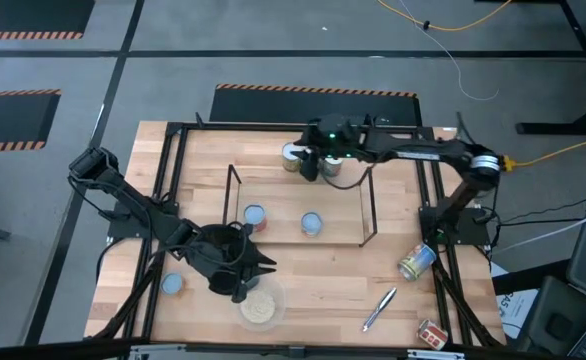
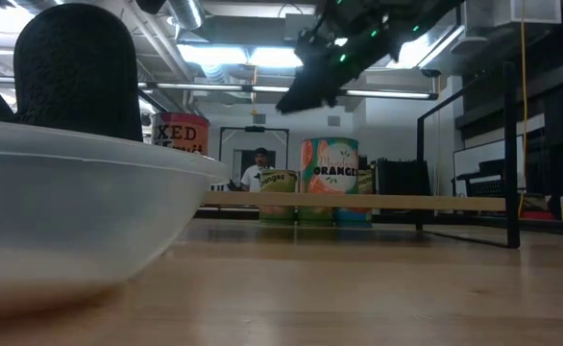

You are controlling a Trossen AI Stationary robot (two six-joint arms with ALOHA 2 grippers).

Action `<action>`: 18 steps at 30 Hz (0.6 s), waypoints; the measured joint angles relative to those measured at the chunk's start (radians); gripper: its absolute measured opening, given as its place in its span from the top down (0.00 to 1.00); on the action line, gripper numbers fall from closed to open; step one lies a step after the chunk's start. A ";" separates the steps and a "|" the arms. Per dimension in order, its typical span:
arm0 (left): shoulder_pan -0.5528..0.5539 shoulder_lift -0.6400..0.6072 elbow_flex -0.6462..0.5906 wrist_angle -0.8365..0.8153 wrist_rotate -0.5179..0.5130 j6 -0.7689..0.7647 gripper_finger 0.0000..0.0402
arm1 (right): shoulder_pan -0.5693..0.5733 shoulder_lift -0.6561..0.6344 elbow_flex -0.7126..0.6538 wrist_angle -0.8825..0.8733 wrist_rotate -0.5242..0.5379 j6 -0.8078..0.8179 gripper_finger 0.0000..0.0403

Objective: Pick and place cans onto a shelf
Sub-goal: Put the large canned oranges on the shelf

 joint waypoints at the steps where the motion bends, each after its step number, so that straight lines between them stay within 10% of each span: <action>1: 0.000 0.000 0.000 0.000 0.000 0.000 0.83 | 0.000 0.025 0.010 0.000 0.000 -0.009 0.64; 18: 0.000 0.000 0.000 -0.003 0.017 0.000 0.83 | 0.000 0.221 0.076 0.002 0.007 -0.039 0.64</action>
